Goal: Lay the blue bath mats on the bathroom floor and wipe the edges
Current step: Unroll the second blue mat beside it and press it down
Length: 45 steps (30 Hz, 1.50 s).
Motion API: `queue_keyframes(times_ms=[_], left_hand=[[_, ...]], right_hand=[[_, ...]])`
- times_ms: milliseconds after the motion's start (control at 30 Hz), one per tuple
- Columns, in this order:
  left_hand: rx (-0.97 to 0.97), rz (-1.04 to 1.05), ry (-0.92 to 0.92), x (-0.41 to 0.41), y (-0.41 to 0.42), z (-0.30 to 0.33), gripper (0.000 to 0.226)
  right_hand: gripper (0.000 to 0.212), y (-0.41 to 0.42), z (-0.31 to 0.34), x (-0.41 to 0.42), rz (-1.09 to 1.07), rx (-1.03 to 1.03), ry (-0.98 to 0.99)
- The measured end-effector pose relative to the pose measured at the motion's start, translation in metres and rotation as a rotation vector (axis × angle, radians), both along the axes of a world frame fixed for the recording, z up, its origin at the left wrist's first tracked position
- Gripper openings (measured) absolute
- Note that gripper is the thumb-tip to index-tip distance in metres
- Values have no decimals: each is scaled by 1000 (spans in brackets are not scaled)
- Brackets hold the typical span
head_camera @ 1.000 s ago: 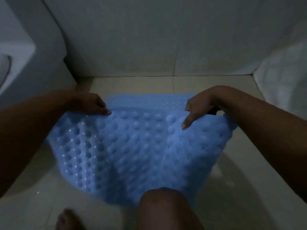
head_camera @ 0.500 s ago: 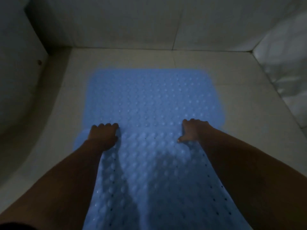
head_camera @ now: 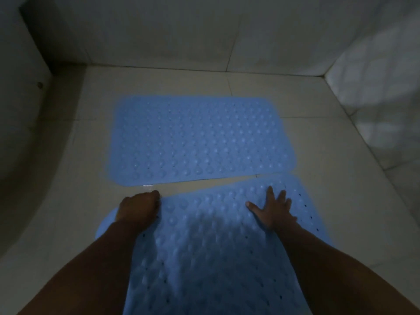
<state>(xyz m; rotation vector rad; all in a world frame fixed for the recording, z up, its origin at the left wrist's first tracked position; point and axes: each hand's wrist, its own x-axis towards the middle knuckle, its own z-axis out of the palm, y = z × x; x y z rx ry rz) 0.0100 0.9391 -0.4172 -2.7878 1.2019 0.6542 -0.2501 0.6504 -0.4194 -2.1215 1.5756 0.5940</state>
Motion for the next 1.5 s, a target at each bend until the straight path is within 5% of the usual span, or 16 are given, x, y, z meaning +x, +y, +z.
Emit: queue_keyframes(times_ms=[300, 500, 633, 867, 1500], left_hand=[[-154, 96, -272, -1, -30, -12, 9], [-154, 175, -302, -3, -37, -19, 25], [-331, 319, -336, -20, -37, -27, 39], [-209, 259, -215, -73, -30, -61, 84], [-187, 199, -64, -53, -20, -41, 86]], right_hand=[[116, -8, -8, 6, -83, -54, -33], [116, -15, -7, 1, -98, -26, -16], [114, -11, -13, -1, -93, -64, -38], [114, -7, -28, -4, -32, -112, -70], [117, 6, -22, 14, -69, -181, -97]])
